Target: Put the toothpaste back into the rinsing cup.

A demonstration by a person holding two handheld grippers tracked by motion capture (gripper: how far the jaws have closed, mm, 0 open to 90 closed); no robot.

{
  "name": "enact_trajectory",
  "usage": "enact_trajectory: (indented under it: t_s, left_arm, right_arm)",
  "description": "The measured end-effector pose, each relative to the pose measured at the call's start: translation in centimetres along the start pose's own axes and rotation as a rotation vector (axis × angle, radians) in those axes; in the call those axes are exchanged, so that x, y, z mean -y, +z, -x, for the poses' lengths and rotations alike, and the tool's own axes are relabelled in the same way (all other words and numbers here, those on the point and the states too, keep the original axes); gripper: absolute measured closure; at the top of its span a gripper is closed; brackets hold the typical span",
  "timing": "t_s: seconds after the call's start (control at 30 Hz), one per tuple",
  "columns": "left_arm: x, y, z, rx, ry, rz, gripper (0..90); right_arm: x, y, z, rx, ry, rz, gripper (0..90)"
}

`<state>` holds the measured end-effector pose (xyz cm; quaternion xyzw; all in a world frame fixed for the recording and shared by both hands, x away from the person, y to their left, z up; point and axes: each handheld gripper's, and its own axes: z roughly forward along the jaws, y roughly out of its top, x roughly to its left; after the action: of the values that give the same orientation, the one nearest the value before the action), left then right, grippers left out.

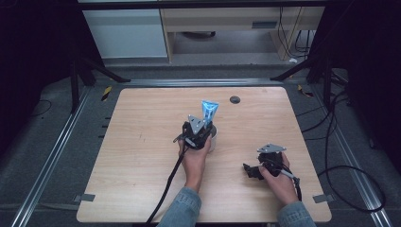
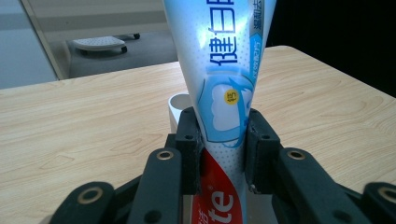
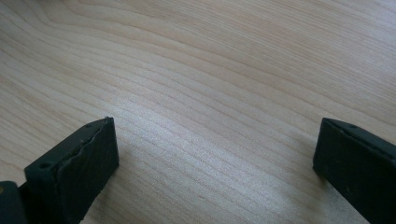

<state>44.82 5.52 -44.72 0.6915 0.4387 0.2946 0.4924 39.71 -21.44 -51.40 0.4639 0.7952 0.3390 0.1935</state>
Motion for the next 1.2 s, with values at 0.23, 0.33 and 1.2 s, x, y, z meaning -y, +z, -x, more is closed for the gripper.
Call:
enact_trajectory:
  t_s: [0.23, 0.33, 1.2]
  left_arm:
    - [0.10, -0.01, -0.06, -0.002, 0.003, 0.002, 69.3]
    - [0.19, -0.04, -0.09, -0.005, 0.005, 0.001, 68.6]
    - [0.38, -0.23, -0.25, -0.018, 0.001, 0.014, 62.4]
  right_arm:
    - [0.00, 0.00, -0.01, 0.000, 0.001, 0.000, 0.4]
    - [0.00, 0.00, -0.01, 0.000, 0.001, 0.000, 0.4]
    - [0.00, 0.00, -0.01, 0.000, 0.001, 0.000, 0.4]
